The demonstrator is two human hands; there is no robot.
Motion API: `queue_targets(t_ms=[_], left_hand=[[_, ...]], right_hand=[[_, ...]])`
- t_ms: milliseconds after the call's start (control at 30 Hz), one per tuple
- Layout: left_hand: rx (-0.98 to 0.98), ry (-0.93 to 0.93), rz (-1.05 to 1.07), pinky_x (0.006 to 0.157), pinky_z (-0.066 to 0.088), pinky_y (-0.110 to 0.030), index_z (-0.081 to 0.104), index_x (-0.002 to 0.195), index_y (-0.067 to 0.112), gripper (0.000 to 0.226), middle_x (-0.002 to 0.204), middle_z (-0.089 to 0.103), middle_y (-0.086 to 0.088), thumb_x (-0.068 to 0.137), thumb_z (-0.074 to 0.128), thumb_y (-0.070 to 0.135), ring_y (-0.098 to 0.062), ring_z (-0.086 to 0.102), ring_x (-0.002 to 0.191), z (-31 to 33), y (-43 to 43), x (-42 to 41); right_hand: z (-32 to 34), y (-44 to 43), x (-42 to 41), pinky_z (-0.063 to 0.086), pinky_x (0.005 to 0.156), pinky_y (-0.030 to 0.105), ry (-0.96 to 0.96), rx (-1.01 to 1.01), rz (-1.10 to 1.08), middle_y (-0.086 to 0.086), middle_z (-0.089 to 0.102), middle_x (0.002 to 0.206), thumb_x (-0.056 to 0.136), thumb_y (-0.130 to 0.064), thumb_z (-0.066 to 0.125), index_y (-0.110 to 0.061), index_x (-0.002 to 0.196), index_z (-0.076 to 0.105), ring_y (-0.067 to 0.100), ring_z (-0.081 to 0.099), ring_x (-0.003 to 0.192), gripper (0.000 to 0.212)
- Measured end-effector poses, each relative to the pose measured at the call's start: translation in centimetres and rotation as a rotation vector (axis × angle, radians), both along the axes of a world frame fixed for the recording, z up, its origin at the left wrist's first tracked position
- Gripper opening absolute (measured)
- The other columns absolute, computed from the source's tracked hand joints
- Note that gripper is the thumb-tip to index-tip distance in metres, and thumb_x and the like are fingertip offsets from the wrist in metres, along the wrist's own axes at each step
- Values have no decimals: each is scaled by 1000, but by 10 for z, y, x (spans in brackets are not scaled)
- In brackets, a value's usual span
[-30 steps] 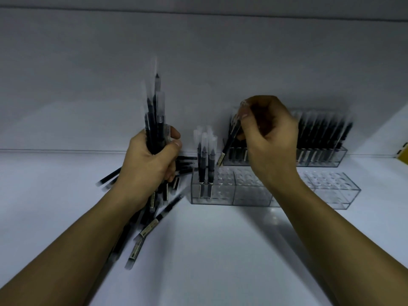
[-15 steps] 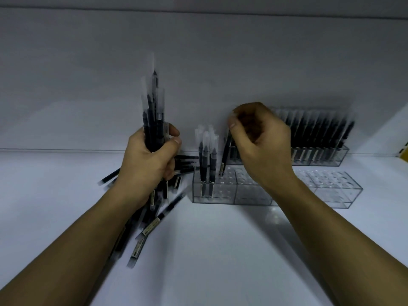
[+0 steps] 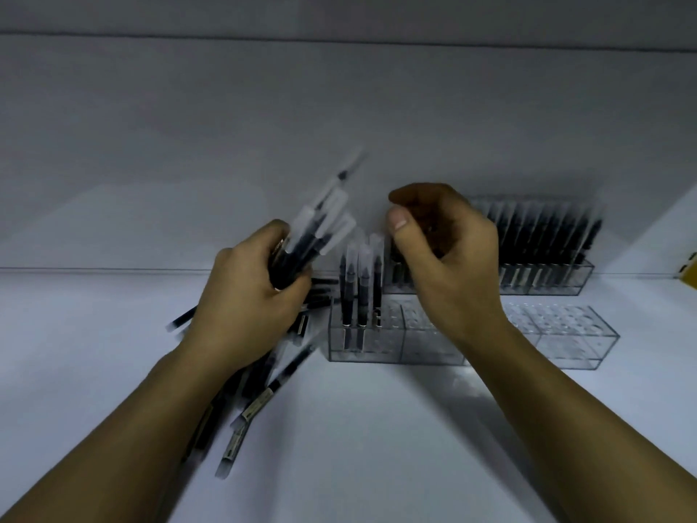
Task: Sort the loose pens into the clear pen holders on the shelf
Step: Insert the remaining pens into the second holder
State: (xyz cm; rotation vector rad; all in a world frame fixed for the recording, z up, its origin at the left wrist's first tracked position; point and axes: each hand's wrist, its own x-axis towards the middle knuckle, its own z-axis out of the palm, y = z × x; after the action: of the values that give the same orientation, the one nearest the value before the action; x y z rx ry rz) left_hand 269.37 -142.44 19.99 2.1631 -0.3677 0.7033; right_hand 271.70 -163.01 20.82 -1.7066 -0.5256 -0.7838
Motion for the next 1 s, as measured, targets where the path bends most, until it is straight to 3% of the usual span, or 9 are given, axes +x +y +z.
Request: queue_targets(t_ms=[67, 233, 400, 533, 633, 800, 867, 933, 1000], left_hand=[[93, -34, 28, 44, 35, -16, 49, 74, 30, 31, 57, 53, 7, 85, 65, 6, -11, 52, 52, 2, 3, -1], [251, -51, -3, 47, 41, -13, 60, 94, 26, 26, 61, 59, 12, 81, 71, 6, -7, 60, 57, 0, 9, 1], [303, -47, -32, 52, 53, -35, 60, 100, 28, 21, 67, 65, 10, 86, 72, 18, -8, 62, 56, 0, 8, 1], [299, -27, -31, 51, 53, -36, 58, 97, 27, 16, 66, 64, 9, 87, 71, 23, -8, 60, 54, 1, 6, 0], [291, -17, -30, 50, 53, -37, 59, 94, 25, 12, 63, 63, 8, 89, 69, 23, -9, 60, 52, 0, 8, 1], [177, -2, -17, 46, 41, -17, 58, 82, 28, 12, 60, 60, 8, 92, 66, 27, -12, 58, 54, 2, 10, 1], [87, 11, -41, 49, 39, -16, 56, 76, 31, 19, 63, 59, 11, 92, 64, 31, -11, 55, 56, 2, 7, 1], [-67, 30, -70, 52, 41, -25, 53, 71, 27, 25, 60, 54, 6, 93, 62, 34, -10, 49, 52, 2, 3, 1], [-264, 51, -133, 45, 35, -33, 50, 71, 16, 31, 53, 45, 4, 94, 59, 33, -15, 44, 46, 3, 0, 0]], right_hand=[[5, 2, -5, 58, 73, 35, -7, 85, 83, 3, 72, 94, 95, -35, 62, -14, 113, 68, 18, 69, 86, 28], [14, 6, -12, 50, 57, 19, 121, 237, 245, 10, 70, 85, 95, -19, 66, -8, 107, 69, 15, 63, 65, 16], [16, 1, -11, 50, 55, 23, 198, 263, 234, 6, 71, 80, 94, -8, 67, -5, 96, 72, 15, 62, 60, 6], [18, -5, -9, 54, 58, 27, 196, 328, 210, 2, 69, 76, 98, -8, 63, -6, 96, 68, 18, 66, 66, 6], [25, -11, -5, 54, 55, 29, 242, 538, 203, 6, 70, 79, 103, -13, 57, -9, 93, 60, 23, 70, 61, 12], [27, -33, 6, 54, 56, 27, 290, 847, 206, 5, 69, 70, 106, -22, 53, -10, 95, 57, 18, 66, 57, 16], [22, -38, 11, 51, 55, 26, 286, 832, 143, 5, 67, 66, 106, -24, 55, -10, 94, 59, 16, 63, 55, 19], [18, -38, 15, 50, 54, 27, 260, 760, 47, 7, 65, 66, 105, -24, 56, -9, 96, 61, 16, 59, 51, 18], [15, -35, 15, 49, 54, 29, 185, 593, -63, 12, 63, 68, 105, -21, 57, -8, 102, 61, 19, 58, 49, 13]])
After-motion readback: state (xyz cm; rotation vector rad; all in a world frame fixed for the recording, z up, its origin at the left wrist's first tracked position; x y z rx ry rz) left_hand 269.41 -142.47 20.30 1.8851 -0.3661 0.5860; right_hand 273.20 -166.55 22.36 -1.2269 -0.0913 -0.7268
